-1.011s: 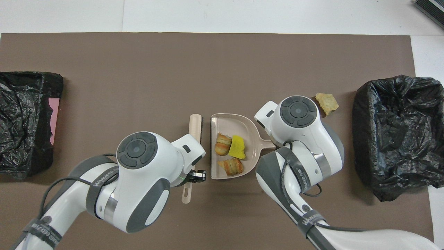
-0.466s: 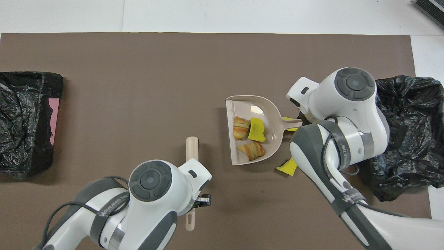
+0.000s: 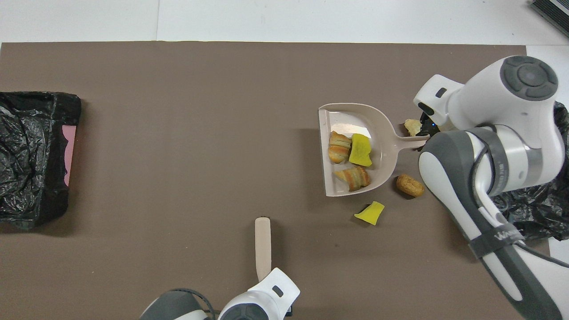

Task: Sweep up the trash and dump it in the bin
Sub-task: 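Carry the dustpan to the black bin and tip it with the right gripper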

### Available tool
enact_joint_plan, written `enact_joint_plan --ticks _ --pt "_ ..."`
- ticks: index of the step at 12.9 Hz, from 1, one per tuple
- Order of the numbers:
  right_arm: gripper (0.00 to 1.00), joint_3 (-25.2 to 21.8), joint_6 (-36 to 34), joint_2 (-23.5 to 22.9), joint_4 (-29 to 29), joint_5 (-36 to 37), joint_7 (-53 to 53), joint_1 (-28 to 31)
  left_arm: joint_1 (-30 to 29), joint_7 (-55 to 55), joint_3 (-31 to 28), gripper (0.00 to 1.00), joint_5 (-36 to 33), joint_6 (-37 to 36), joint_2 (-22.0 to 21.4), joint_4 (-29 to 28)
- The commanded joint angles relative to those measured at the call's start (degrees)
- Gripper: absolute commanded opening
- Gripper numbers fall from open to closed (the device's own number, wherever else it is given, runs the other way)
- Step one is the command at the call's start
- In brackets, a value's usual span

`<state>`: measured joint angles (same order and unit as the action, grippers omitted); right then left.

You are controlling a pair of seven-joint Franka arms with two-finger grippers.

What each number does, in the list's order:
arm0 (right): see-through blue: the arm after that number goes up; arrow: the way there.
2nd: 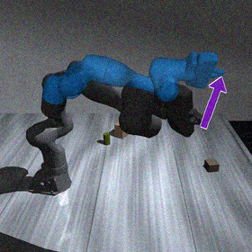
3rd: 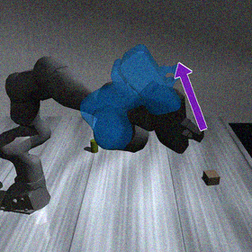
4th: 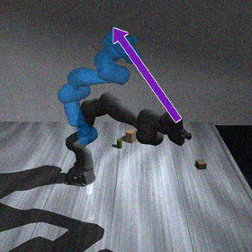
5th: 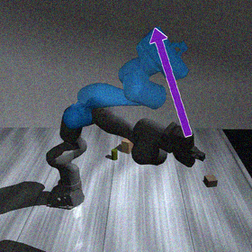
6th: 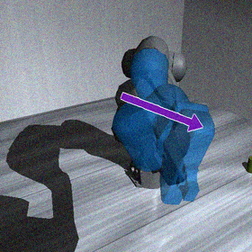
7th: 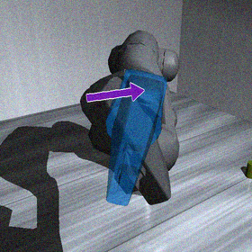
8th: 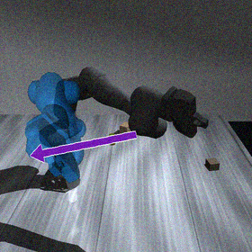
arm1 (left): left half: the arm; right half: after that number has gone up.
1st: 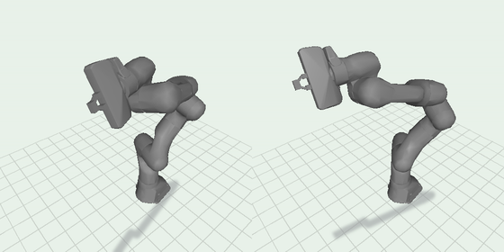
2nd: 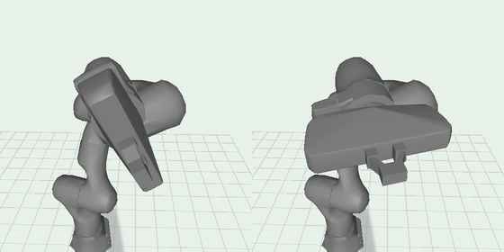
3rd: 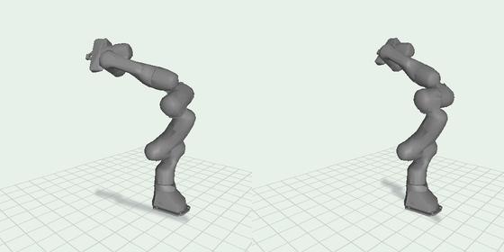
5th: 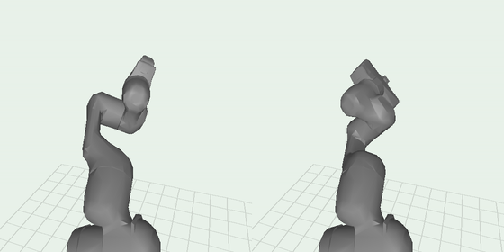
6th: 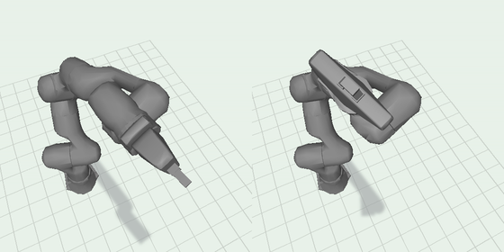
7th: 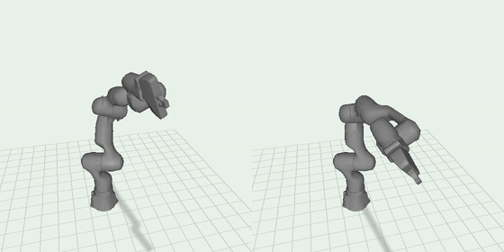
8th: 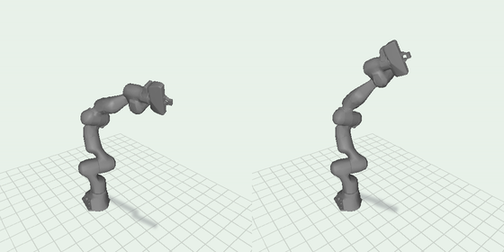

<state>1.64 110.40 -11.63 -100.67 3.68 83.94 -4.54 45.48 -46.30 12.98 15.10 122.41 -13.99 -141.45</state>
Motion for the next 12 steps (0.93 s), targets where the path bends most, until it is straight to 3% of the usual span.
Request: enact_joint_plan --ticks 1,8,11,12 --pt "0.0 0.47 -2.46 0.29 2.4 -1.04 4.02 3.82 1.62 -4.66 2.83 0.0 0.19 5.01 -2.1 -4.52" --pt "0.0 0.29 -2.82 1.25 3.46 -0.07 14.82 16.21 4.62 -8.36 2.92 0.0 0.28 7.05 -0.52 -5.76" --pt "0.0 0.29 -3.34 1.34 4.16 -0.34 23.51 24.29 4.27 -8.81 2.84 0.55 0.28 6.88 0.36 -5.24" --pt "0.0 0.29 -3.35 1.43 4.34 -0.34 26.16 26.4 3.83 -8.29 2.66 0.77 0.28 6.52 1.06 -4.63"
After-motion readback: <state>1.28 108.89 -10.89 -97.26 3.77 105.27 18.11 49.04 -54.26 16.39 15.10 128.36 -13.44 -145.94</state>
